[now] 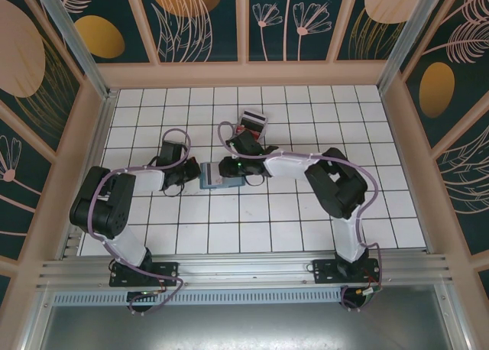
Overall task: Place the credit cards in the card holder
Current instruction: Insert the credit card into the card slot, then rotate the card holder at the center of the table.
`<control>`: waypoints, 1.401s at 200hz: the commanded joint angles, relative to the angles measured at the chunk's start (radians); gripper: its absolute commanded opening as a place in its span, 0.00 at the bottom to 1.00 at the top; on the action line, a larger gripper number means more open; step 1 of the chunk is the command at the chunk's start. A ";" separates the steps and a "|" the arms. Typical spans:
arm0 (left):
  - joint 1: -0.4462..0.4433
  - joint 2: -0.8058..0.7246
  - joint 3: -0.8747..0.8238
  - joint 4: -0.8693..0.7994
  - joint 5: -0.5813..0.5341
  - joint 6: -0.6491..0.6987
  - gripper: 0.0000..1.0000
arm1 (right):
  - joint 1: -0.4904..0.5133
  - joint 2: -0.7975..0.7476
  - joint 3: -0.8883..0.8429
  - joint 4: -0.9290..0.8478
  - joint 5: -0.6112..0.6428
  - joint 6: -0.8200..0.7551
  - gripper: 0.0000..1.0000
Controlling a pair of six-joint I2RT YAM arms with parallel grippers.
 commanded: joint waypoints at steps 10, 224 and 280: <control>-0.046 -0.016 -0.072 -0.139 0.071 -0.020 0.03 | -0.068 -0.078 -0.096 -0.018 0.020 -0.030 0.30; -0.068 -0.004 0.057 -0.308 0.065 0.053 0.05 | -0.055 0.068 0.014 0.029 0.021 -0.079 0.29; -0.252 -0.148 -0.107 -0.146 0.140 -0.191 0.06 | -0.053 0.229 0.300 -0.078 -0.124 -0.153 0.29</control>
